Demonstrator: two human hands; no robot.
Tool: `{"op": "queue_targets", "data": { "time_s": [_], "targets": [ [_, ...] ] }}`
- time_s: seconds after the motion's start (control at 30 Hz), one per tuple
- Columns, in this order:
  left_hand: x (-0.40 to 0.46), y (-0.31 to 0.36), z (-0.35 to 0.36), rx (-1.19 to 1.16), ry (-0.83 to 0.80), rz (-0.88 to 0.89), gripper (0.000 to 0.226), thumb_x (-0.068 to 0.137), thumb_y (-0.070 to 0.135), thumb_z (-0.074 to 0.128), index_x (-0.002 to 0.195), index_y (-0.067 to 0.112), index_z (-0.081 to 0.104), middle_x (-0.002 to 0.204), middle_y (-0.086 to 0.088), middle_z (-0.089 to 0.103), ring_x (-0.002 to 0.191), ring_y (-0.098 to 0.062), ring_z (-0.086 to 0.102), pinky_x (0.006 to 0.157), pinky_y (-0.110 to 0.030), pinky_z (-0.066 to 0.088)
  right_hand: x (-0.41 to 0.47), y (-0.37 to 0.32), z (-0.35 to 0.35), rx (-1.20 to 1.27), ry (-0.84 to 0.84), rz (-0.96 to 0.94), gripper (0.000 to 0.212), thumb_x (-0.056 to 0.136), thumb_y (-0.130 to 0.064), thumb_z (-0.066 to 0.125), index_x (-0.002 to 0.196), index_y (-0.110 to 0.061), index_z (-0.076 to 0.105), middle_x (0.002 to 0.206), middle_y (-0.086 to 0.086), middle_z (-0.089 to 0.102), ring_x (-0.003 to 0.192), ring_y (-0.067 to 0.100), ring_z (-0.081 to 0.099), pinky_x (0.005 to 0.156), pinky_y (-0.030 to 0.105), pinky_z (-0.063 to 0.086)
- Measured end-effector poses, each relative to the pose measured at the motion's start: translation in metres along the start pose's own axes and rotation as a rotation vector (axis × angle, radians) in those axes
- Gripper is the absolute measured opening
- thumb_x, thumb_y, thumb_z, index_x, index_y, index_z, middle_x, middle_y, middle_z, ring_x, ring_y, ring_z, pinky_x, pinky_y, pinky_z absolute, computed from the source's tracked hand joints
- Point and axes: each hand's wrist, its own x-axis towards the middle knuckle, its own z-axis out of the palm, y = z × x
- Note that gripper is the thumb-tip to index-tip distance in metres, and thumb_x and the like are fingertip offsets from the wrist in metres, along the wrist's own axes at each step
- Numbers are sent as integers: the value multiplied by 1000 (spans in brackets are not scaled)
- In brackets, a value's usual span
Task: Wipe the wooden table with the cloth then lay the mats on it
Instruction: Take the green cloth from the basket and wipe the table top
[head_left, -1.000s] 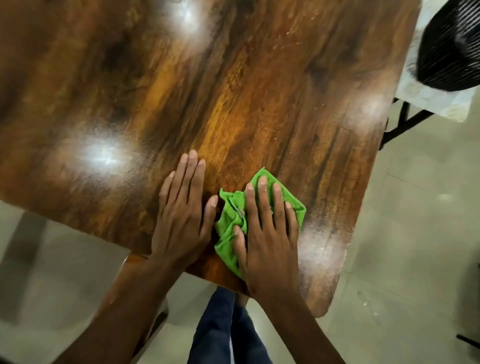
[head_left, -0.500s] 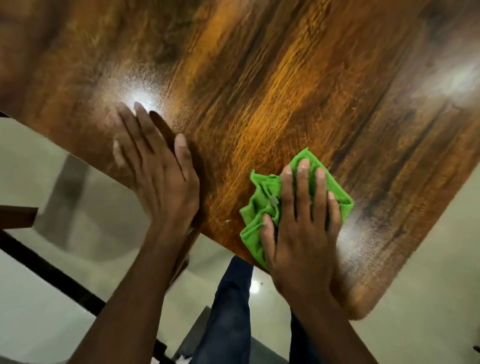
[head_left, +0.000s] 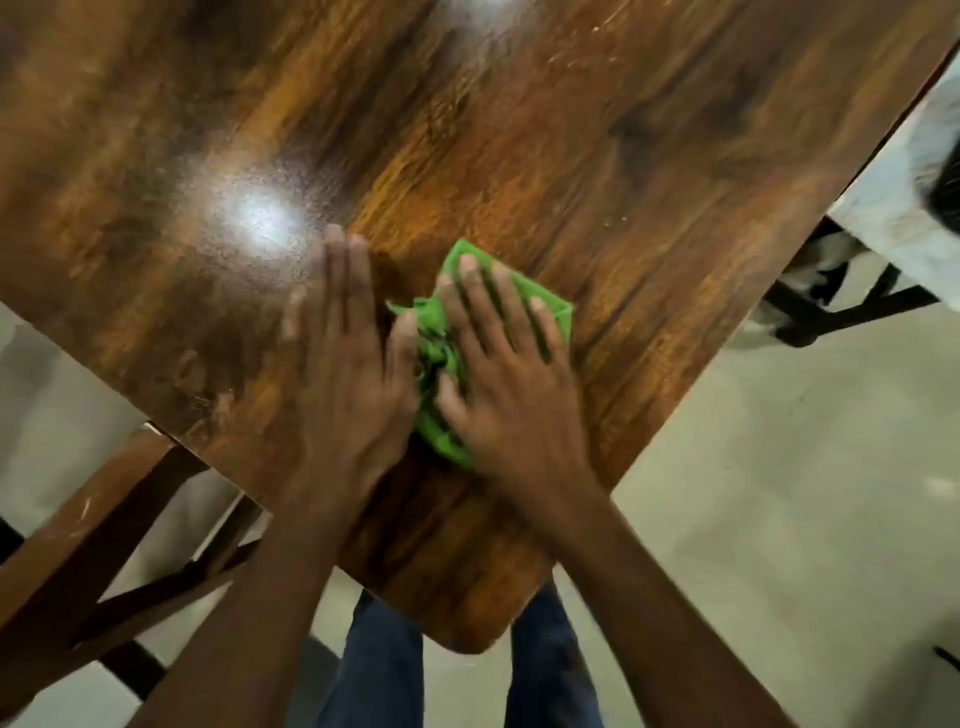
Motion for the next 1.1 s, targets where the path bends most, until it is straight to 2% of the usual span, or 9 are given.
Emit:
{"op": "queue_targets", "data": {
  "time_s": [0.13, 0.27, 0.37, 0.5, 0.67, 0.8, 0.93, 1.0, 1.1],
  "targets": [
    [14, 44, 22, -43, -17, 29, 68, 114, 47, 25, 171, 17, 5, 180, 1, -2, 165, -12, -7, 134, -47, 3, 22, 92, -31, -65, 60, 86, 72, 107, -52, 36, 171, -30, 13, 180, 0, 5, 167, 20, 1, 133, 45, 11],
    [8, 38, 34, 28, 25, 5, 66, 115, 42, 26, 171, 13, 8, 179, -4, 2, 166, -15, -2, 134, -47, 6, 35, 106, -34, -55, 73, 143, 68, 110, -51, 31, 171, -28, 11, 180, 3, 2, 167, 24, -1, 134, 47, 9],
    [8, 40, 38, 66, 60, -16, 66, 114, 42, 24, 171, 12, 9, 179, -5, 5, 166, -15, 0, 134, -45, 7, 20, 81, -26, -85, 3, -18, 73, 109, -53, 29, 172, -24, 7, 180, 5, 0, 166, 26, -3, 134, 48, 5],
    [5, 39, 36, 55, 112, -174, 65, 114, 40, 21, 171, 13, 6, 179, -4, 2, 166, -16, -4, 134, -45, 6, 12, 69, -25, -124, -74, -261, 74, 109, -52, 36, 172, -24, 10, 180, 3, 1, 167, 24, -2, 134, 47, 9],
    [1, 29, 33, 18, 148, -313, 67, 113, 40, 21, 170, 8, 7, 179, -8, 2, 166, -21, 0, 133, -50, 12, 83, 88, -43, -143, -57, -407, 74, 107, -51, 40, 171, -22, 15, 180, 0, 8, 166, 18, 4, 133, 45, 14],
    [0, 29, 34, 24, 140, -303, 67, 113, 38, 23, 170, 8, 6, 179, -9, 0, 166, -21, 0, 133, -49, 14, 165, 119, -61, -157, 41, -268, 74, 106, -51, 37, 171, -19, 17, 179, 1, 14, 166, 18, 12, 132, 46, 19],
    [1, 28, 36, 13, 142, -325, 68, 113, 39, 23, 170, 7, 4, 179, -9, -1, 166, -21, -1, 134, -48, 13, 211, 182, -88, -210, 82, -1, 75, 105, -60, 24, 171, -25, 11, 180, 4, 5, 166, 23, 7, 132, 50, 14],
    [1, 29, 37, 13, 135, -332, 70, 112, 41, 24, 170, 7, 4, 179, -10, -2, 166, -21, -1, 134, -48, 12, 224, 208, -99, -169, 68, 111, 78, 102, -63, 20, 171, -26, 13, 179, 9, 8, 165, 28, 11, 131, 56, 18],
    [2, 27, 37, 31, 116, -338, 71, 112, 43, 24, 170, 7, 4, 179, -10, -2, 166, -22, -1, 134, -49, 13, 231, 217, -104, -106, 46, 126, 80, 100, -59, 22, 171, -20, 17, 178, 13, 13, 165, 30, 13, 130, 55, 20]
  ]
}}
